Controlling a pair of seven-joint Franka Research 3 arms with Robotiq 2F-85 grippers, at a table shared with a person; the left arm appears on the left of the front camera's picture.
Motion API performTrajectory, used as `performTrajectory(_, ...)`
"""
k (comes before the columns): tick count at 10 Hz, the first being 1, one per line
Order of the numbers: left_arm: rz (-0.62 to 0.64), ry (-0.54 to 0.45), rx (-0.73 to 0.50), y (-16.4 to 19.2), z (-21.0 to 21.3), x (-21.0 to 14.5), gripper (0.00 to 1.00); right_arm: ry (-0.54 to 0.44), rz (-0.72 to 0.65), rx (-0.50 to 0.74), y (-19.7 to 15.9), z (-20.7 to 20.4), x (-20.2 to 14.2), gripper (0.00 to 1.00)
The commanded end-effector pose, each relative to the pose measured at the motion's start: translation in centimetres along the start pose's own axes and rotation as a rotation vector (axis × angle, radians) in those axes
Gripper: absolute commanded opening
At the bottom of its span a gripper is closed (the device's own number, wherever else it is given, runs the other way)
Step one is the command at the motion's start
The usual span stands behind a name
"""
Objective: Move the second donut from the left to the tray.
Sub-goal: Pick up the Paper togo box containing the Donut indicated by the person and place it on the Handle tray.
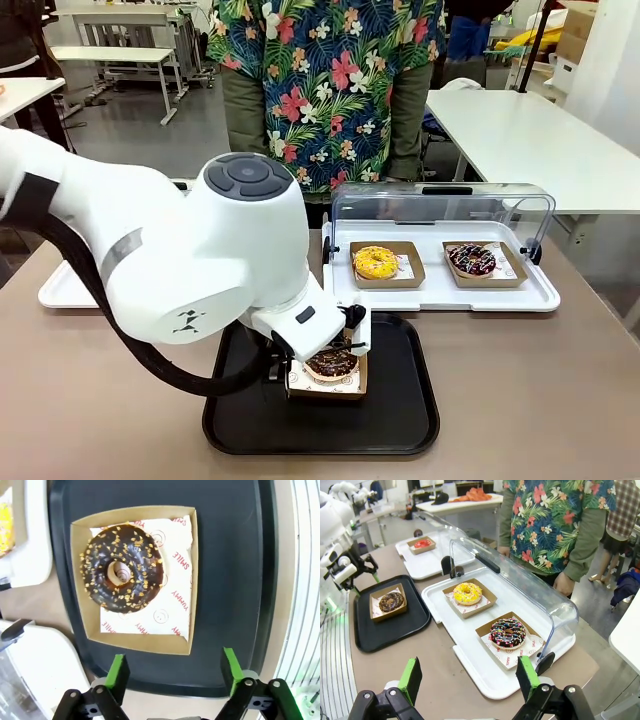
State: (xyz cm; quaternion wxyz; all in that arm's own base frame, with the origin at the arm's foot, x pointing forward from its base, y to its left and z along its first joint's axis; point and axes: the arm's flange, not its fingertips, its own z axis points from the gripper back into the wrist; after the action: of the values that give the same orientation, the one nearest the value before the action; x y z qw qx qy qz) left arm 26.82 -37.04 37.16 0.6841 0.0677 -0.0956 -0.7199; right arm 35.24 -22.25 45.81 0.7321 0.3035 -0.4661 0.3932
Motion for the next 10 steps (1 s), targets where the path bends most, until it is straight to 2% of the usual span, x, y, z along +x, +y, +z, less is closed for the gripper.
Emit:
performTrajectory(1,-0.014,-0.021,-0.015,-0.5,1.0,-0.9,1.0,-0.023,0.017,-0.001,-0.1,0.0,0.2,1.0)
performTrajectory(10,0.0,-0.007,0.0,-0.3,1.1,0.0,1.0,-0.023,0.017,-0.001,-0.1,0.0,0.2,1.0)
